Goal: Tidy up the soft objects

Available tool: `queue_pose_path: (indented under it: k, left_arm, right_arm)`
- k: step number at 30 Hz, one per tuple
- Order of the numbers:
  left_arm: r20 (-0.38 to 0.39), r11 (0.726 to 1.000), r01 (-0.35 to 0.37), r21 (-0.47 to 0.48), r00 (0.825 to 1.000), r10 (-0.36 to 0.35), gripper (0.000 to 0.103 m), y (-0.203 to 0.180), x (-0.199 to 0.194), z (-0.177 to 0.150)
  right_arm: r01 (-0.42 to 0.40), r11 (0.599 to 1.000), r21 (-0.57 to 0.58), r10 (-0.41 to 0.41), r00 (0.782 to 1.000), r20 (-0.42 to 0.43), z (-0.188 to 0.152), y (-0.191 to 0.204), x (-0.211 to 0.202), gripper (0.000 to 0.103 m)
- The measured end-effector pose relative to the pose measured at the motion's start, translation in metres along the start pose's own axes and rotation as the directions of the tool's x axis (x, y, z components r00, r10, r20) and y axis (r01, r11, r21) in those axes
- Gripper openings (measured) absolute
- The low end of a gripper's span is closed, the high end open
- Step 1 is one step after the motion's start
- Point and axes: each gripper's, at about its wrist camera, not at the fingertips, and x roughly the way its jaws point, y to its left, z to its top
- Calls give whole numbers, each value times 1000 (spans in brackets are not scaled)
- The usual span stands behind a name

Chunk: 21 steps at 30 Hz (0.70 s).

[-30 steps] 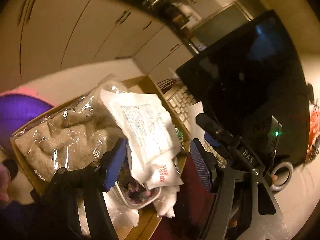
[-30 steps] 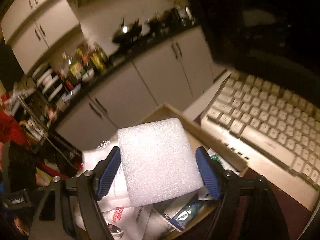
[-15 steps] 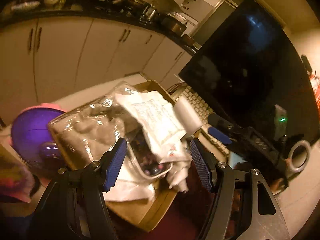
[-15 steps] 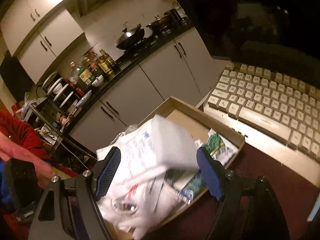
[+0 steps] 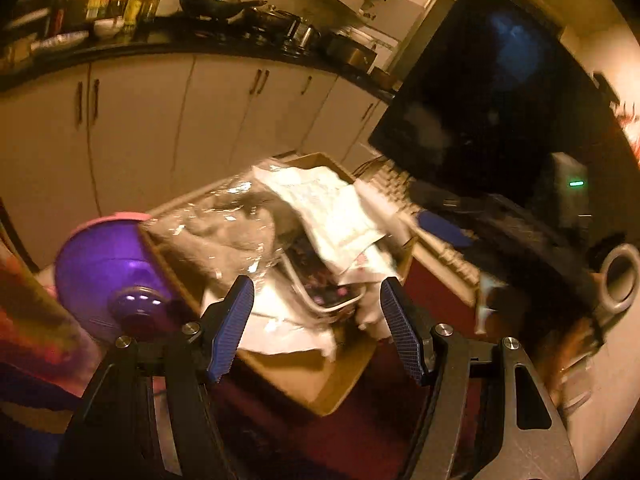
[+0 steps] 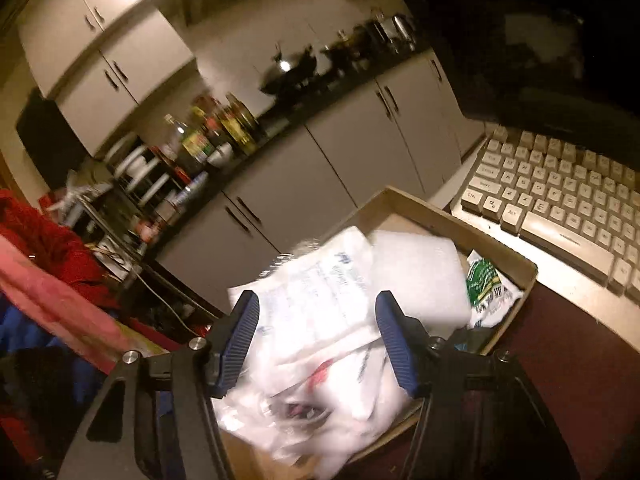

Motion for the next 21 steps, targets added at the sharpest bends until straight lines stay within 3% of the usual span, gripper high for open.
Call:
queue_pose_path:
  k: [4, 8, 13, 21]
  left_arm:
    - [34, 989, -100, 105, 995, 97, 67, -13, -5, -12]
    - [5, 992, -70, 109, 998, 70, 67, -11, -7, -22]
    - [-42, 988, -75, 134, 996, 81, 67, -19, -5, -35]
    - [-25, 978, -123, 169, 991, 129, 67, -34, -10, -45]
  right_arm:
    - [12, 998, 55, -11, 1000, -6, -26, 7, -36, 65]
    - [-24, 993, 112, 21, 999, 33, -69, 7, -64, 77]
    - [13, 985, 173, -26, 997, 72, -105, -3, -69, 77]
    - [47, 966, 254, -66, 996, 67, -124, -15, -75, 77]
